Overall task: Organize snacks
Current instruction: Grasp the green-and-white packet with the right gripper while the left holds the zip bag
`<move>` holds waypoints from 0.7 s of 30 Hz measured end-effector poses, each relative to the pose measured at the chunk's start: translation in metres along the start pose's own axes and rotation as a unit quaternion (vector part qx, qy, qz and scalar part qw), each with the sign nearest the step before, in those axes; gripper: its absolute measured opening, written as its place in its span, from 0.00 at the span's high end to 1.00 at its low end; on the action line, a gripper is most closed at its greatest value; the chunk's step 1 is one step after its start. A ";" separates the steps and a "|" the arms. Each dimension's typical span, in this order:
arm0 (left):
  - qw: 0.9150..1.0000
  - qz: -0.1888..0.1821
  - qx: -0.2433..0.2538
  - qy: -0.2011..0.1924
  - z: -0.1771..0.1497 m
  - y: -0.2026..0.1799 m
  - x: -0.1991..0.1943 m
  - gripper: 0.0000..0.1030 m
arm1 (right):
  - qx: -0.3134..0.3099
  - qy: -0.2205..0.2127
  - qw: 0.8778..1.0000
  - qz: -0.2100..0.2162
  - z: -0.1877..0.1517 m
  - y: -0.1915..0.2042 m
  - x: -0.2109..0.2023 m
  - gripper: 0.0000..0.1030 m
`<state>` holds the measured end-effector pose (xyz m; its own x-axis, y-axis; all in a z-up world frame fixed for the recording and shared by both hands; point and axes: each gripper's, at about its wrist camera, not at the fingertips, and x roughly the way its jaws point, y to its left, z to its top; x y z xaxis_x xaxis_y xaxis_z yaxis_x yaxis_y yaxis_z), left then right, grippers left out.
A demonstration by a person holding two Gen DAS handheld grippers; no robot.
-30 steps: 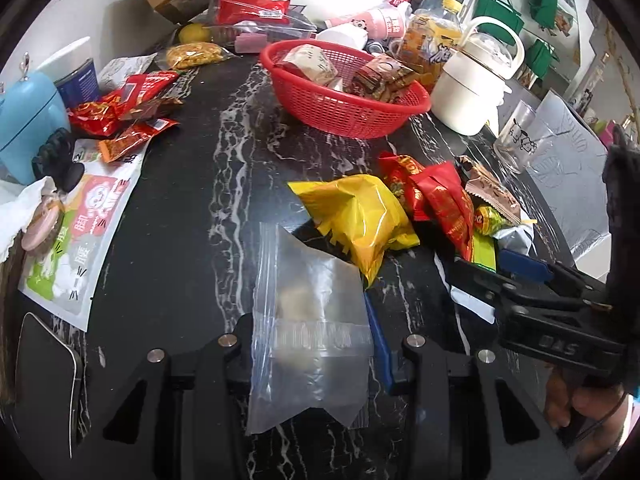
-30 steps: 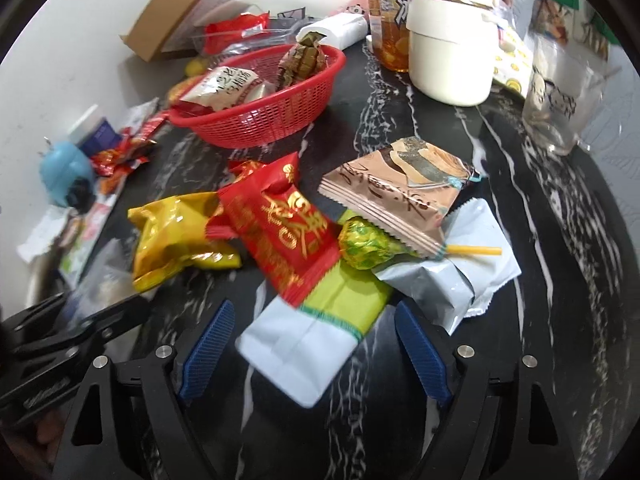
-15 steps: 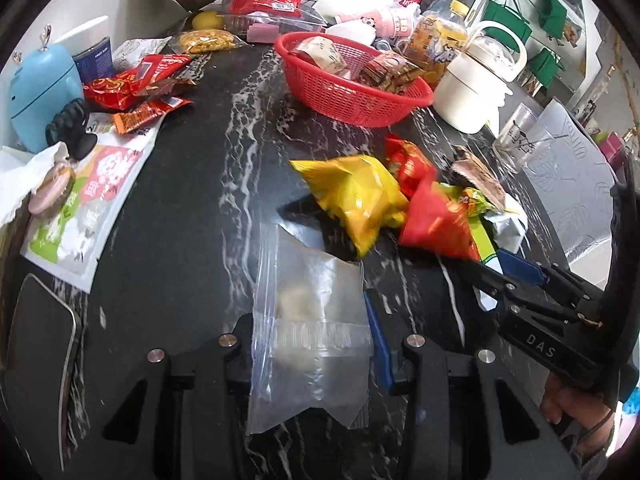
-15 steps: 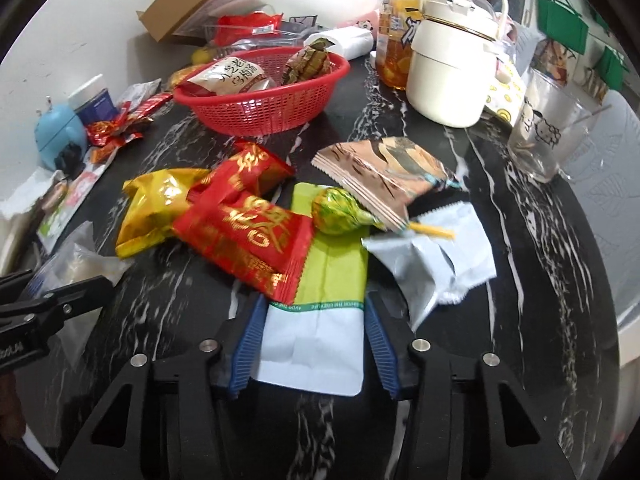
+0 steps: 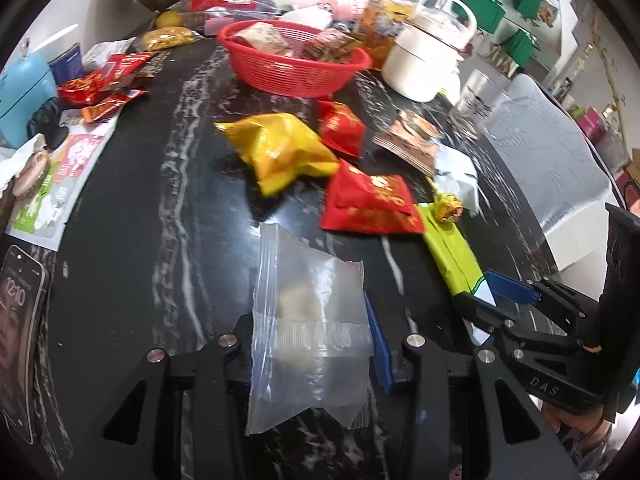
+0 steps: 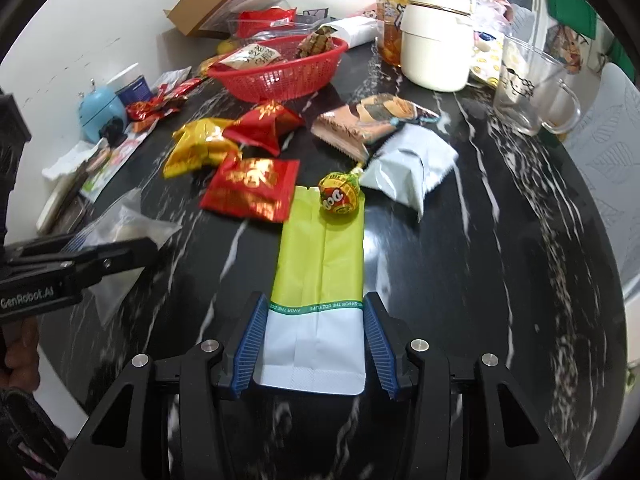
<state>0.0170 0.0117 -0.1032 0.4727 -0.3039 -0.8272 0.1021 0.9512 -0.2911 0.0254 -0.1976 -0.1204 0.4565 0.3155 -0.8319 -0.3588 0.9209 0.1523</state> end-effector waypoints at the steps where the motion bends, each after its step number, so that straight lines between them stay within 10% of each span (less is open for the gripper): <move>1: 1.000 -0.004 0.003 0.002 -0.001 -0.003 0.001 0.60 | 0.001 0.003 1.000 0.002 -0.003 -0.001 -0.002 0.53; 16: 1.000 0.001 0.001 0.005 -0.003 -0.008 0.007 0.60 | -0.023 -0.012 1.000 -0.017 -0.002 0.006 0.005 0.35; 21: 1.000 0.002 -0.006 0.005 0.000 -0.004 0.008 0.60 | -0.039 -0.021 0.998 -0.033 0.001 0.008 0.008 0.54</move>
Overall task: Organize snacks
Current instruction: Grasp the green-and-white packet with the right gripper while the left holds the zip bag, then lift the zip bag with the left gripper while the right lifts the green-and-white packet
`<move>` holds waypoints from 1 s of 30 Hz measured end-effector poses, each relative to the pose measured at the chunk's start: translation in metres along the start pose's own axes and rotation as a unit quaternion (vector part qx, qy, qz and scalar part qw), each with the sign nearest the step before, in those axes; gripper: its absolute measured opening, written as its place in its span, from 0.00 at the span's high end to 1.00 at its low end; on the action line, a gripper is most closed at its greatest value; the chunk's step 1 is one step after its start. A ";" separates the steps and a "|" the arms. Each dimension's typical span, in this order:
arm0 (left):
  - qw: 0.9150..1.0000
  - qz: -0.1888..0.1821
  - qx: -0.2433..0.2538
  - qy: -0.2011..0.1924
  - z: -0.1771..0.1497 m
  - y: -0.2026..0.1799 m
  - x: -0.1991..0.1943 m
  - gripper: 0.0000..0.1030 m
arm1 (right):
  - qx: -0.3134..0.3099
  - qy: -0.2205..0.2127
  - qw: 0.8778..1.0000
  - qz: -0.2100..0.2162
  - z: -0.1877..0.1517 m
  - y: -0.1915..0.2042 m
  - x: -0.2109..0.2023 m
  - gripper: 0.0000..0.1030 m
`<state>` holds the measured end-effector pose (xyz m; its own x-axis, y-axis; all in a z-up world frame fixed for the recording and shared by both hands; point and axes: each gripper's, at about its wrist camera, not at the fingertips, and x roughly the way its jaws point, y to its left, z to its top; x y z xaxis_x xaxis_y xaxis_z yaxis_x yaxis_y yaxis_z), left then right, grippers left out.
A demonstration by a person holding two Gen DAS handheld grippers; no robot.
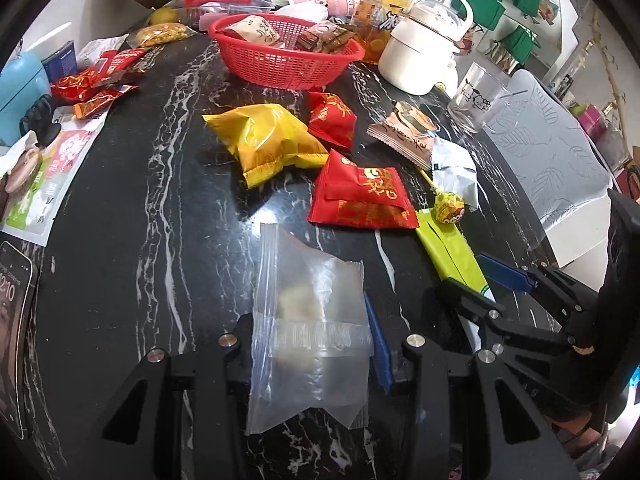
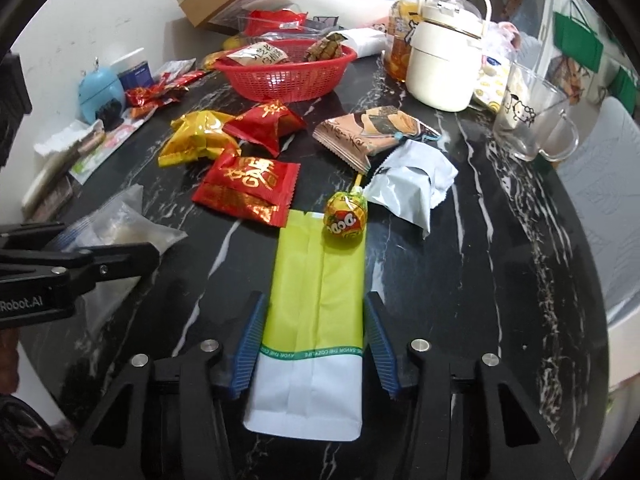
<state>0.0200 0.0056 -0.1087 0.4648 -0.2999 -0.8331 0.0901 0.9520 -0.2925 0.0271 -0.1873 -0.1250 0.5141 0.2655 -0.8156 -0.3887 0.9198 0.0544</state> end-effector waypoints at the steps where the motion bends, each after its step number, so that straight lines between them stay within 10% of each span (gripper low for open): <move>1: 1.000 -0.001 -0.001 0.001 0.001 0.000 0.000 0.60 | 0.005 -0.001 1.000 0.004 0.001 -0.002 0.000 0.55; 14: 1.000 -0.008 -0.003 -0.006 0.009 -0.002 -0.005 0.60 | 0.055 0.002 0.993 0.102 0.002 -0.014 -0.008 0.59; 30: 1.000 -0.014 -0.004 0.000 0.007 -0.003 -0.003 0.60 | 0.041 -0.007 0.994 0.105 0.002 -0.009 -0.021 0.59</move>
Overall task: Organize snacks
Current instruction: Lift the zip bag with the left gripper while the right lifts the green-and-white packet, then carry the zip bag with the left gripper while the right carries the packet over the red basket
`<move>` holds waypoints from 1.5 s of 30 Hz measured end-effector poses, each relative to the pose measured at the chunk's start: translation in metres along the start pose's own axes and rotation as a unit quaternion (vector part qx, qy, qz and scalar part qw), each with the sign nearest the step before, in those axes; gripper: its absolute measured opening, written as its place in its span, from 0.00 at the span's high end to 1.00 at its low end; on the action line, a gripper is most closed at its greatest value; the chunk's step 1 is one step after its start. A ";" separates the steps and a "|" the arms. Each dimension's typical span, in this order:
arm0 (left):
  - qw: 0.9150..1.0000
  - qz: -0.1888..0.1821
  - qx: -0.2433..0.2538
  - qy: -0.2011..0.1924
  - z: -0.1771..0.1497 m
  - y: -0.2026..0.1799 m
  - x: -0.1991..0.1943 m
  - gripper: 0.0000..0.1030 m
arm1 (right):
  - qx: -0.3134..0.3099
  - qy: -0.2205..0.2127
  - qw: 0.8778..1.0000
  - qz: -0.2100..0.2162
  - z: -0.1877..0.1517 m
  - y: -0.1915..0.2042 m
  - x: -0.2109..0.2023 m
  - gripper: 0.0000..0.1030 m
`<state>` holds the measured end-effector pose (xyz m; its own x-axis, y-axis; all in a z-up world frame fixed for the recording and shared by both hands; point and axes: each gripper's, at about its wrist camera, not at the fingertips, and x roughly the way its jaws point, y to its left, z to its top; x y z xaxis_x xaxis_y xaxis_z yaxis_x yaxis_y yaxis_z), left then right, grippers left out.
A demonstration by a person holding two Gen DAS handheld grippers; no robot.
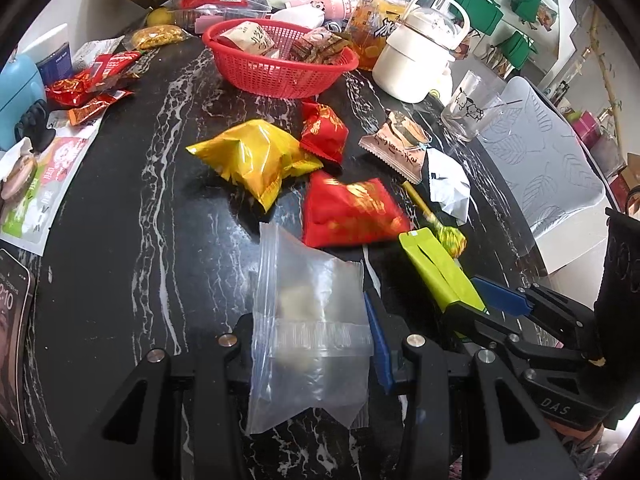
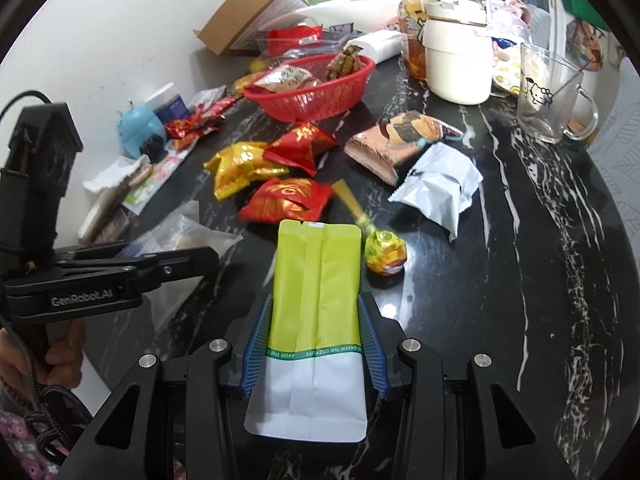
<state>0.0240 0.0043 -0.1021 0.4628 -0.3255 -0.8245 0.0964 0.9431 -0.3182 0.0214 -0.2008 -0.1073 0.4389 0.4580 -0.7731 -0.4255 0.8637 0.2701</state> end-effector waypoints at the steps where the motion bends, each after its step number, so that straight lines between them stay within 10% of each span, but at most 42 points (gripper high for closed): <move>1: 1.000 0.000 0.000 0.001 -0.001 0.000 0.000 0.60 | 0.000 0.003 1.000 -0.001 -0.001 0.000 0.002 0.59; 19: 1.000 0.003 -0.019 0.005 -0.002 0.013 0.003 0.60 | -0.083 0.014 0.992 -0.095 -0.003 0.028 0.030 0.54; 45: 0.997 -0.006 0.029 -0.069 0.037 -0.012 -0.034 0.60 | -0.014 -0.038 0.999 0.013 0.027 0.008 -0.020 0.58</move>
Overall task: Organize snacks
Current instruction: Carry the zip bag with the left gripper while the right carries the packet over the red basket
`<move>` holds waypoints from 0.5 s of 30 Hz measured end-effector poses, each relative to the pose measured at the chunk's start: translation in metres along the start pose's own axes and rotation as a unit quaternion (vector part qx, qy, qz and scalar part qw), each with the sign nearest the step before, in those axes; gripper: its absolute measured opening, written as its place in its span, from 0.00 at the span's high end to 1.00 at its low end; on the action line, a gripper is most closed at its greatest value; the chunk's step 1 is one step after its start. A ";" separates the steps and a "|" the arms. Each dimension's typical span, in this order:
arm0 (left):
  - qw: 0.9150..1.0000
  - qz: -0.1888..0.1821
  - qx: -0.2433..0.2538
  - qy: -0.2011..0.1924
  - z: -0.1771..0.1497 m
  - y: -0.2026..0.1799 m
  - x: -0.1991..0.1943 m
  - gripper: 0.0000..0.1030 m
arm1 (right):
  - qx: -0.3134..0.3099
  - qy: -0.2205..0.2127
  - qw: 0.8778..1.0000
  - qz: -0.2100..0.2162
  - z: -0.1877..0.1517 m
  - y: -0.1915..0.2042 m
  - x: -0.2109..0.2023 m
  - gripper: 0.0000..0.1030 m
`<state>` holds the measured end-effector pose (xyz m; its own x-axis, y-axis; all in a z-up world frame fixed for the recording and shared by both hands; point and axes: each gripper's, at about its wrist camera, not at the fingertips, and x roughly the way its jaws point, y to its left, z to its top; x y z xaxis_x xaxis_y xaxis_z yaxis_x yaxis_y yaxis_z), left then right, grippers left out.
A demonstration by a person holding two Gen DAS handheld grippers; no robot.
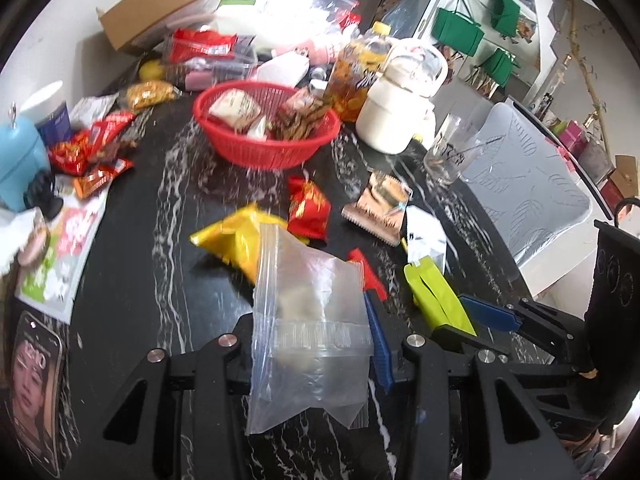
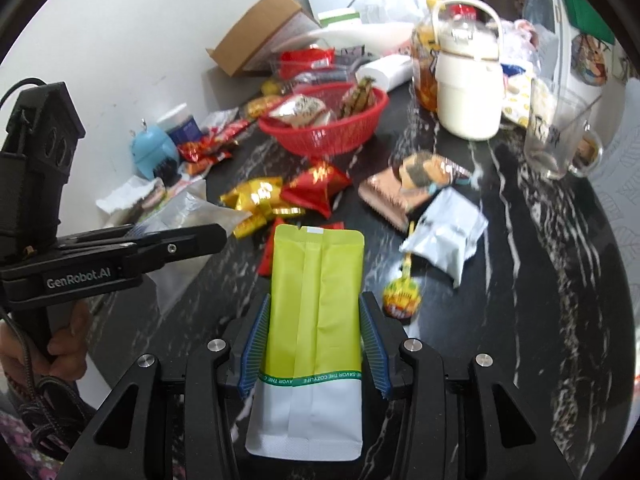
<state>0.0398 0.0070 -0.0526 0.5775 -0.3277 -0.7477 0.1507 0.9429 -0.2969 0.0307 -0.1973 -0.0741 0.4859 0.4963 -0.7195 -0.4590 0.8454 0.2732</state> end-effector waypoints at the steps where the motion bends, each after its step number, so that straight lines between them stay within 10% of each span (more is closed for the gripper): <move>1: 1.000 0.000 0.003 -0.005 0.003 -0.001 -0.002 0.60 | -0.002 -0.004 1.000 0.000 0.003 0.001 -0.002 0.58; 15: 0.995 0.013 0.033 -0.089 0.054 -0.008 -0.038 0.60 | -0.034 -0.077 0.996 -0.002 0.055 0.010 -0.032 0.57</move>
<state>0.0598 0.0155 0.0105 0.7144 -0.2935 -0.6352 0.1836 0.9546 -0.2346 0.0514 -0.1941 -0.0137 0.5938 0.5221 -0.6122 -0.5035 0.8346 0.2234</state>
